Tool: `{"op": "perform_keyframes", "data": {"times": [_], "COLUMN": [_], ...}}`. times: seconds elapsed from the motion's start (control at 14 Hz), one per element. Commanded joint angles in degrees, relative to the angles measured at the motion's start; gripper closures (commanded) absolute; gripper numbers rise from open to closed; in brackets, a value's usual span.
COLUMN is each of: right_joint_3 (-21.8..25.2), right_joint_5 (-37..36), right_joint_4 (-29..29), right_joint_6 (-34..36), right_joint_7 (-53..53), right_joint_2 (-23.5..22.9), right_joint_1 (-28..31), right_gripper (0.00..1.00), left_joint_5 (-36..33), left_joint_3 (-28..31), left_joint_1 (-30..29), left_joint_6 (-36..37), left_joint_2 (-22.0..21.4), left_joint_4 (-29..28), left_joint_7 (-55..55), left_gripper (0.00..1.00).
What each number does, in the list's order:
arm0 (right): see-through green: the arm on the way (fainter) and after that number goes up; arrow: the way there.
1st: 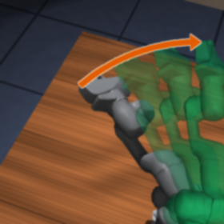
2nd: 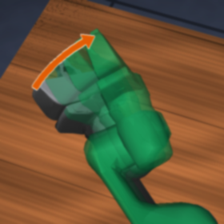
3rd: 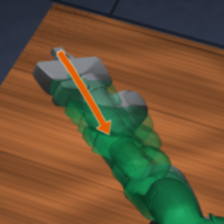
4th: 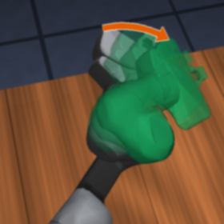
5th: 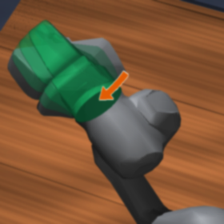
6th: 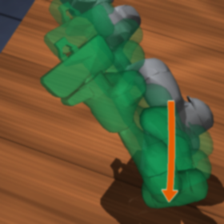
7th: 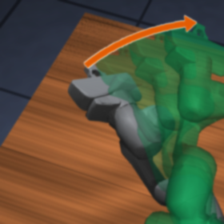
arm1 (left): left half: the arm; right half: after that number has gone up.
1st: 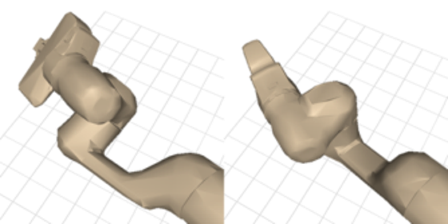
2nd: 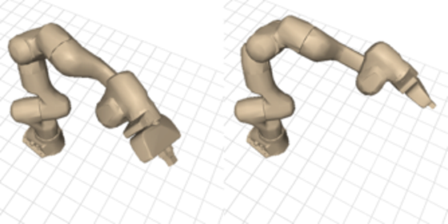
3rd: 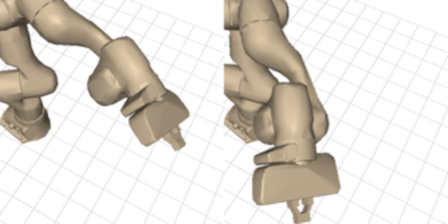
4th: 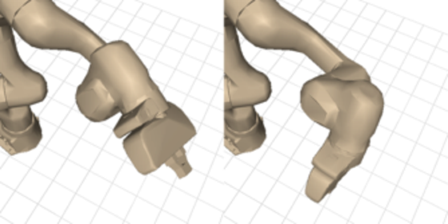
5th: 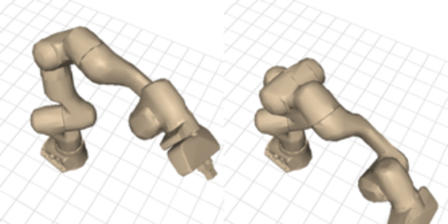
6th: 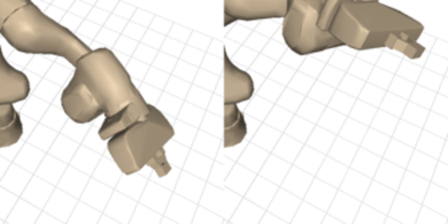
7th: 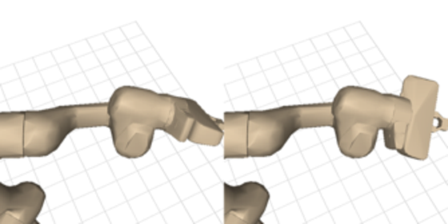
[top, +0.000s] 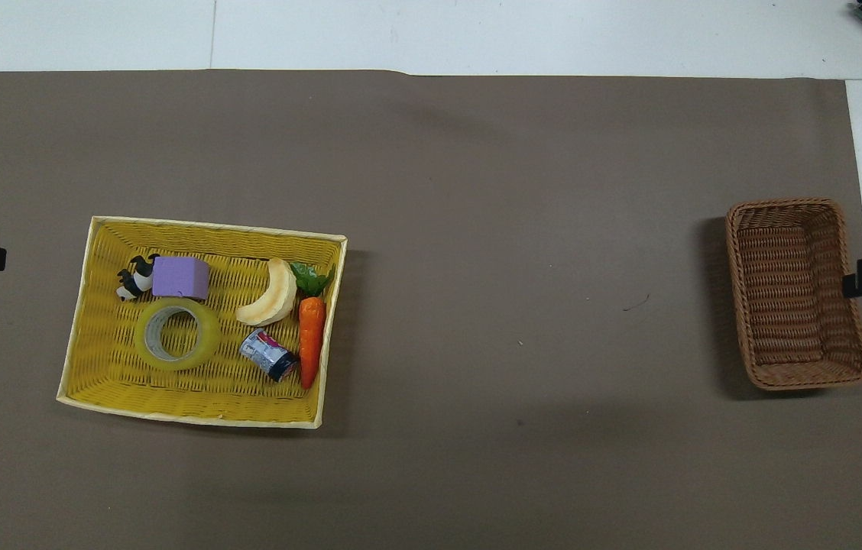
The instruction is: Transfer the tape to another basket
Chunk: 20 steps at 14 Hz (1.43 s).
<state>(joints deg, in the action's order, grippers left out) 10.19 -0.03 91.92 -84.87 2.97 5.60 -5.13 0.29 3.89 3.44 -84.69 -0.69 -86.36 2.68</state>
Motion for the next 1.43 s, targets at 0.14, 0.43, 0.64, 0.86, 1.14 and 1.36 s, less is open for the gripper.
{"op": "perform_keyframes", "data": {"times": [0.14, 0.43, 0.64, 0.86, 1.14, 1.36], "right_joint_3": [-0.3, -0.3, -0.3, -0.3, -0.3, -0.3], "right_joint_5": [-0.1, -0.1, -0.1, -0.1, -0.1, -0.1], "right_joint_4": [1.1, 1.0, 1.1, 1.1, 1.1, 1.1], "right_joint_6": [-0.6, -0.6, -0.6, -0.6, -0.6, -0.6], "right_joint_7": [0.2, 0.2, 0.2, 0.2, 0.2, 0.2], "right_joint_2": [1.1, 1.1, 1.1, 1.1, 1.0, 1.1], "right_joint_1": [0.1, 0.1, 0.1, 0.1, 0.1, 0.1], "right_gripper": [0.0, 0.0, 0.0, 0.0, 0.0, 0.0], "left_joint_5": [-1.0, -1.0, -1.0, -1.0, -0.9, -0.8], "left_joint_3": [0.0, 0.0, -0.1, -0.1, -0.1, -0.1], "left_joint_1": [0.2, 0.2, 0.1, 0.0, 0.2, 0.6], "left_joint_6": [0.8, 0.8, 0.4, -0.2, -1.3, -2.4], "left_joint_2": [-1.1, -1.1, -1.6, -2.3, -3.1, -3.4], "left_joint_4": [-1.0, -1.0, -1.8, -3.4, -7.7, -10.4], "left_joint_7": [0.0, 0.0, 0.0, 0.0, 0.0, 0.0], "left_gripper": [0.0, 0.0, 0.0, 0.0, 0.0, 0.0]}}
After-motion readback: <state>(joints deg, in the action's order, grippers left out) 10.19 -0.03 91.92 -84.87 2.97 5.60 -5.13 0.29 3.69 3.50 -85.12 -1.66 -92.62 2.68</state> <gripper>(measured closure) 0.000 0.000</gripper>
